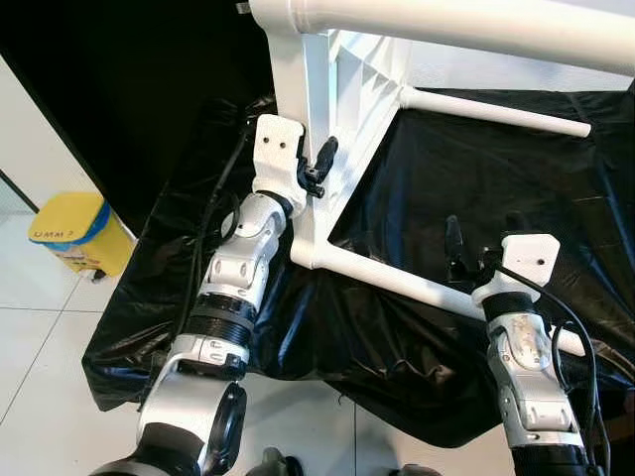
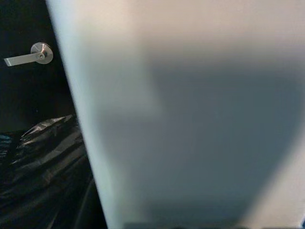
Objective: Building children table
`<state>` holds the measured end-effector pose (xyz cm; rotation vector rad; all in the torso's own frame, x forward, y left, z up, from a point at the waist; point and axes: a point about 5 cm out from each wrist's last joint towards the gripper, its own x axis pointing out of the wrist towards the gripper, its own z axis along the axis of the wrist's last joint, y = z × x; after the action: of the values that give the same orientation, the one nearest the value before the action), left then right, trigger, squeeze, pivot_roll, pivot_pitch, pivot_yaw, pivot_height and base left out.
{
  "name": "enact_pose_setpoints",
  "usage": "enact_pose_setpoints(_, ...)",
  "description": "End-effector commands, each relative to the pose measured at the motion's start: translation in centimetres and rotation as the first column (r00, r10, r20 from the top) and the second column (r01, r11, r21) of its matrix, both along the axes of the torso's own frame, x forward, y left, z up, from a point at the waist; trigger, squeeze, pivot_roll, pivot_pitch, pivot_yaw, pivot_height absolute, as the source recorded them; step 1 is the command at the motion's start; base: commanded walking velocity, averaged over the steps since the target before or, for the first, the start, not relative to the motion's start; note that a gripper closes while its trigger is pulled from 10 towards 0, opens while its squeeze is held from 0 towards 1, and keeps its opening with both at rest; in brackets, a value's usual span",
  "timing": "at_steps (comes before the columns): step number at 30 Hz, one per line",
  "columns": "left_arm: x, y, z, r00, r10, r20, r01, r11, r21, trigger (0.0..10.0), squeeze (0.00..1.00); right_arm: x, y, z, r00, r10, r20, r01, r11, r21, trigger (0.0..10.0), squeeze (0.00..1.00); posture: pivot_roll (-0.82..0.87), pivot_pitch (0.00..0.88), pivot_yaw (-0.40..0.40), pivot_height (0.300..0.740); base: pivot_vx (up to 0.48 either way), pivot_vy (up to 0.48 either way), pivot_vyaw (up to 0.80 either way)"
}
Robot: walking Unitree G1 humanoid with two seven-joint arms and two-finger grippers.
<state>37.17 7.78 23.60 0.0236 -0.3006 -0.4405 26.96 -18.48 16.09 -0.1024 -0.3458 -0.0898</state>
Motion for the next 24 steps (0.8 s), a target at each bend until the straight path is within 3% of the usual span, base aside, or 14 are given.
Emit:
enact_pose_setpoints(1, 0.3, 0.9, 0.3, 0.997, 0.076, 0.010, -0.076, 0.997, -0.017, 0.0, 0.00, 0.0, 0.0, 0.0, 1.000, -0.002, -0.002, 0.002, 1.000, -0.005, 10.0, 0.00, -0.15, 0.086, 0.065, 0.740, 0.000, 0.000, 0.00)
enact_pose_setpoints(16, -0.4, 2.9, 0.8, 0.982, 0.178, 0.056, -0.175, 0.983, -0.048, 0.0, 0.00, 0.1, 0.2, 0.3, 1.000, 0.029, -0.006, -0.029, 0.999, -0.023, 10.0, 0.00, -0.16, 0.091, 0.039, 0.740, 0.000, 0.000, 0.00)
enact_pose_setpoints(19, -0.6, 3.6, 1.0, 0.976, 0.208, 0.067, -0.205, 0.977, -0.051, 0.0, 0.00, 0.1, 0.1, 0.3, 1.000, 0.030, -0.007, -0.030, 0.999, -0.026, 10.0, 0.00, -0.16, 0.092, 0.035, 0.740, 0.000, 0.000, 0.00)
enact_pose_setpoints(24, -1.2, 6.4, 1.6, 0.932, 0.345, 0.112, -0.341, 0.939, -0.055, 0.0, 0.00, 0.4, 0.0, 0.5, 0.999, 0.036, -0.006, -0.037, 0.999, -0.034, 10.0, 0.00, -0.16, 0.094, 0.012, 0.740, 0.000, 0.000, 0.00)
